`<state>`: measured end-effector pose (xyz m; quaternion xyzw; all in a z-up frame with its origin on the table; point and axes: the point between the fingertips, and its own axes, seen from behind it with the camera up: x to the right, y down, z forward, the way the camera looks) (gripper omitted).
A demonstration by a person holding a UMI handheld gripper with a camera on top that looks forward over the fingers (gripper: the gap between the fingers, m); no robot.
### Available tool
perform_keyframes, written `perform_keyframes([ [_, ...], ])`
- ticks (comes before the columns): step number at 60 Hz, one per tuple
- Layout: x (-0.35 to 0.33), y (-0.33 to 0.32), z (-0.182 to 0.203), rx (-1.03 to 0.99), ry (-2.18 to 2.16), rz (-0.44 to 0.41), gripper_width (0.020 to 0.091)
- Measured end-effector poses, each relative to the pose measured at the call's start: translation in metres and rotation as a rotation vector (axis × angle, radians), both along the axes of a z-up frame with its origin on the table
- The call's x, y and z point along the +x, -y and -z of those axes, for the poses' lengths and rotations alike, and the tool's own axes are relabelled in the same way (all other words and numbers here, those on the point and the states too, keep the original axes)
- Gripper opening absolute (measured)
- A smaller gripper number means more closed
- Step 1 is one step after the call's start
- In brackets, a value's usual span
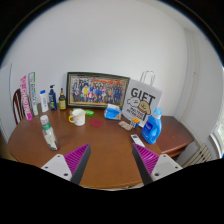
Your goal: Pour water
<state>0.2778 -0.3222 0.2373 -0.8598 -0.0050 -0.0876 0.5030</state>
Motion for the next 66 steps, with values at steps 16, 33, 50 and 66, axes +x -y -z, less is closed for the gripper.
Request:
perform_keyframes([
  [16,-0.082,-0.001,0.044,-0.016,-0.06,-0.122,0.0855],
  [33,-0.216,-0.032,0.106,0.007,-0.18,-0.261,0.0856],
  [50,-0.282,-0.112,0.16,0.063,-0.202,-0.304,0.0858],
  [66,-0.296,-0.159,0.184,0.102,-0.218,-0.31,0.0669],
])
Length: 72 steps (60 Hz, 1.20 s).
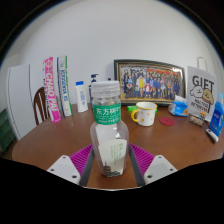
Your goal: Pour water
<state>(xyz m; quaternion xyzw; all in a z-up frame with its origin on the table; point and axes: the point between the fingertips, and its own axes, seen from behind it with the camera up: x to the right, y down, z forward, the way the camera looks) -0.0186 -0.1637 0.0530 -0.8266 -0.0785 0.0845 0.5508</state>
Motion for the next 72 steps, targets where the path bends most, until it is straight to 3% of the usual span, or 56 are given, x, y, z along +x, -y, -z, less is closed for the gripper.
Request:
perform_keyframes([
  [4,-0.004,-0.006,-0.002,0.012,-0.008,-0.008,0.055],
  [20,-0.021,-0.008,-0.021,0.043,0.027,-0.004,0.0417],
  [35,-0.066,-0.051,-0.114,0.103,-0.162,0.029,0.0415],
  [51,-0.089,-0.14,-0.197,0.006,-0.873,0.088,0.0414],
  [59,-0.073,-0.186,-0.204,-0.081,-1.26,0.158,0.0413],
  [72,-0.044,-0.237,-0.179,-0.221,-1.728,0.25,0.0416],
])
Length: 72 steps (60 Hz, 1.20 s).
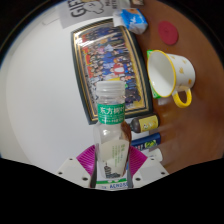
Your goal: Pour water
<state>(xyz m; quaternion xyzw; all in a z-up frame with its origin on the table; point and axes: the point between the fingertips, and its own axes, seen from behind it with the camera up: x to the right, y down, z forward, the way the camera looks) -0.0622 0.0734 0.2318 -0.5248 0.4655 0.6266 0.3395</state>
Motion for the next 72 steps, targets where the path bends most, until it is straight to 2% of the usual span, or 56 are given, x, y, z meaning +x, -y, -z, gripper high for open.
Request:
perform_keyframes([
  [11,0.001,-0.017,0.023,-0.062,-0.219,-0.027,0.0414],
  [25,-0.002,-0.021,0.032,-0.073,-0.148,-0.066,0.0415],
  [38,0.015,-0.018,0.016,0.052,0.498,-0.114,0.0414],
  [45,0.051,-0.023,-0.016,0.19,0.871,-0.078,0.0414],
  [55,0.124,-0.032,-0.046,0.31,1.317,0.028,0.0415],
  [61,0.176,-0.043,-0.031,0.297,1.551,0.072,0.0415],
  [72,0.25,-0.058,0.047,0.166,1.746,0.054,0.0417],
])
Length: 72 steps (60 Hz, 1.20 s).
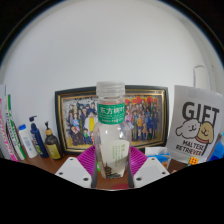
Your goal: Pour water
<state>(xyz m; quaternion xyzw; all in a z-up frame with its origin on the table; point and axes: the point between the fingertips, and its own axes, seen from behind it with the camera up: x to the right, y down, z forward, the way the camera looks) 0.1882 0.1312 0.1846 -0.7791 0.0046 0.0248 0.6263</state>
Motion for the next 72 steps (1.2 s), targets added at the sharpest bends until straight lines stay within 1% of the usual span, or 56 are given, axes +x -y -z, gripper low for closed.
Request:
perform_keyframes([
  [5,0.017,-0.004,0.038,-0.044,0.046,0.013,0.0415],
  [11,0.02,-0.005,0.077,-0.092,0.075,0.0,0.0416],
  [22,0.027,0.003,0.123,-0.149,0.059,0.012,0.0416],
  [24,0.029,0.005,0.13,-0.16,0.053,0.015,0.0429],
  [29,0.03,0.006,0.129,-0.131,0.03,0.028,0.0428],
  [36,0.031,0.006,0.13,-0.141,0.021,0.038,0.0506],
  [40,0.031,0.008,0.132,-0.165,0.011,0.041,0.0562],
  [41,0.031,0.009,0.134,-0.178,0.005,0.042,0.0595],
  [42,0.031,0.01,0.135,-0.192,-0.003,0.042,0.065],
  [45,0.03,0.015,0.137,-0.222,-0.025,0.046,0.0853],
  [46,0.031,0.017,0.136,-0.226,-0.029,0.048,0.087],
  [48,0.032,0.021,0.133,-0.232,-0.032,0.059,0.0834],
  [50,0.036,0.026,0.13,-0.24,-0.028,0.072,0.0841],
  [52,0.038,0.032,0.125,-0.242,-0.019,0.081,0.0865],
  [62,0.036,0.076,0.096,-0.267,0.029,0.097,0.0858],
  [68,0.026,0.115,0.075,-0.284,0.038,0.102,0.0855],
  [72,0.018,0.149,0.061,-0.307,0.037,0.123,0.0857],
])
